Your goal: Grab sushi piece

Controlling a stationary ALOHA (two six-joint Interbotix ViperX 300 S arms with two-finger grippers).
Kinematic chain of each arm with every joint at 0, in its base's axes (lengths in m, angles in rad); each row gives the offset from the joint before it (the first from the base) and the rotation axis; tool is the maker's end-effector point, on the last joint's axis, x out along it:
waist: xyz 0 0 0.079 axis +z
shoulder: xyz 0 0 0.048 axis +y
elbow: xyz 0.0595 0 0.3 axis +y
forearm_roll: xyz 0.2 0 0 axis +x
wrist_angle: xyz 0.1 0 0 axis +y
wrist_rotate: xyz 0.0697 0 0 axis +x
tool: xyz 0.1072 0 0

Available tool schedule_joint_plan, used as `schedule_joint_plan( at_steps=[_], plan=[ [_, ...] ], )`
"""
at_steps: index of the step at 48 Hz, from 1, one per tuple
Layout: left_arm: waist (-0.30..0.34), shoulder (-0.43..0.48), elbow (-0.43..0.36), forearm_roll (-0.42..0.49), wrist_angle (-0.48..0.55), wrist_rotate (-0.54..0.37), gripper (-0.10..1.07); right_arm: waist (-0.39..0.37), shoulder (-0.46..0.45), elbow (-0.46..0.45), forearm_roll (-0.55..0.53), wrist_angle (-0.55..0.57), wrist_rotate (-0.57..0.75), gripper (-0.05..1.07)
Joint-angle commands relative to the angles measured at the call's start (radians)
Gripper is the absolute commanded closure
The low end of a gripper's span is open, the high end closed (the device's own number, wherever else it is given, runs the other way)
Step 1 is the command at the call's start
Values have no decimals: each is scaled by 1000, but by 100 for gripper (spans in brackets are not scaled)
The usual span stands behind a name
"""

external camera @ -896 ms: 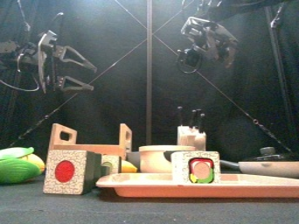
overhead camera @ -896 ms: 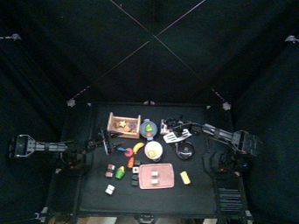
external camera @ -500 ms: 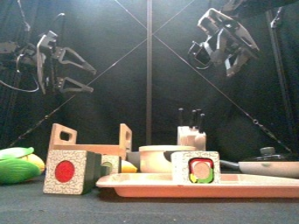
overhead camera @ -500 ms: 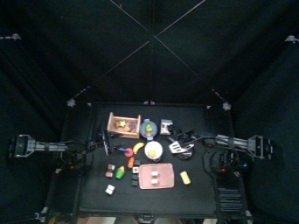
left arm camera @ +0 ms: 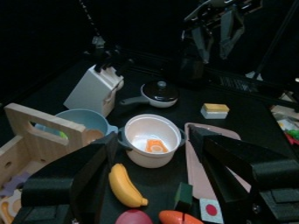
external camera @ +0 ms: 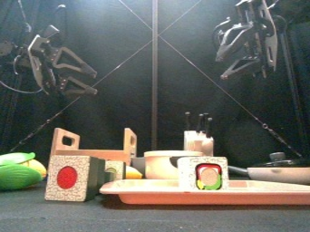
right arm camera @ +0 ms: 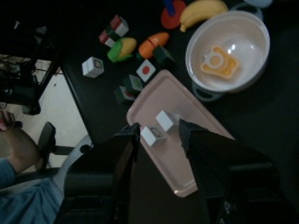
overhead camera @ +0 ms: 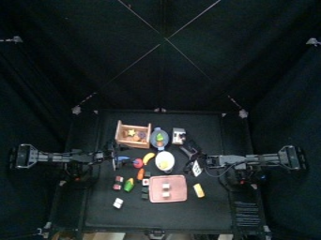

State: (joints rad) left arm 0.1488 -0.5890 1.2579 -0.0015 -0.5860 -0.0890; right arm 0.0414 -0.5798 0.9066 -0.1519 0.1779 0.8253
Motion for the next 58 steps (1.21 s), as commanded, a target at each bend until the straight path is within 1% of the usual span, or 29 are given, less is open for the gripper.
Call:
schedule_joint_plan(
  at_steps=[1,3,6,10,16,20,27,33,39,48,52,58],
  plan=[
    [-20,8,-5,21,-3,2,0,8,-5,23,-123,-95,8,24],
    [-32,9,3,29,-3,0,0,9,3,32,-170,-130,8,24],
    [-54,9,14,35,-3,2,-1,12,20,38,-207,-175,8,24],
    [-77,8,28,54,-3,3,-1,14,52,38,-218,-209,8,24],
    [-87,9,40,103,5,2,0,20,115,43,-219,-212,8,24],
    [-92,9,40,126,15,-3,0,21,176,37,-225,-212,5,24],
    [-126,9,38,130,48,-3,-1,28,267,14,-247,-218,0,24],
    [-144,9,37,132,63,0,-1,71,324,-6,-253,-218,0,24],
    [-160,9,48,132,66,-3,0,106,373,-31,-267,-207,0,24],
    [-164,9,57,130,72,-2,0,126,443,-91,-279,-179,-2,24],
    [-163,9,58,126,75,-3,-1,133,480,-121,-302,-144,-2,24],
    [-163,8,58,114,81,-5,0,156,534,-178,-351,-60,0,24]
  ],
)
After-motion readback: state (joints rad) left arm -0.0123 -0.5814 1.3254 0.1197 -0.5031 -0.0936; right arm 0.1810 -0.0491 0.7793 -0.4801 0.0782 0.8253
